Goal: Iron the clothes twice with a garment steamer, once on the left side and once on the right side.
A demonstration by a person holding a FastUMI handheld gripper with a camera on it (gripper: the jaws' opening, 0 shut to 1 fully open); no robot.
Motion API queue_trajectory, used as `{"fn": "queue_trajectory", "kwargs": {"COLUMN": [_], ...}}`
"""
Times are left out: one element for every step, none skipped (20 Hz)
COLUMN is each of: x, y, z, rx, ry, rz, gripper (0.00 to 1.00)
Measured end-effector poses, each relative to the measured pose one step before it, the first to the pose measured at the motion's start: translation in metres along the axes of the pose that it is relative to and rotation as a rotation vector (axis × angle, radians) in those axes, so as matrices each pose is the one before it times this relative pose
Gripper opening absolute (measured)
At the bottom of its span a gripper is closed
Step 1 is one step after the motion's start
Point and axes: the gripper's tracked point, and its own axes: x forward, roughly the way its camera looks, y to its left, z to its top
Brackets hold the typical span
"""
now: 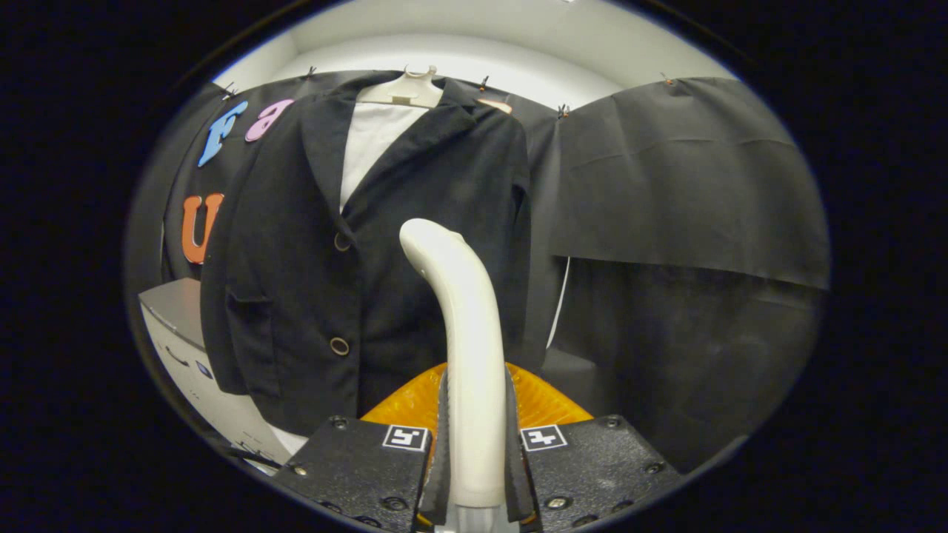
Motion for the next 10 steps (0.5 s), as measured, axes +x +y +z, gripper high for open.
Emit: {"fn": "queue_trajectory", "kwargs": {"x": [-0.00146, -0.00186, -0.00219, -0.00121, -0.00202, -0.0024, -0.00258, -0.0023, -0.003, -0.00242], "y": [0.00055, -0.00153, -0.0005, -0.00051, -0.00044, -0.00112, 0.00002, -0.00027, 0.00039, 0.0014], "z": [-0.00707, -0.00734, -0.0056, -0.00455, -0.00457, -0.00441, -0.00286, -0.00348, -0.00387, -0.00563], "rx": [-0.00634, -0.00095, 0.00206, -0.00064, -0.00538, -0.00528, -0.00179, -0.00071, 0.00379, 0.0035], "ry": [0.01589, 0.01612, 0.01147, 0.00734, 0.00536, 0.00301, 0.00153, 0.0009, 0.00358, 0.00387], "rz": [-0.0014, -0.00357, -0.00138, -0.00057, -0.00361, -0.00353, -0.00139, -0.00135, -0.00465, -0.00269], "gripper": [0.32, 0.32, 0.32, 0.32, 0.33, 0.32, 0.32, 0.32, 0.32, 0.32]}}
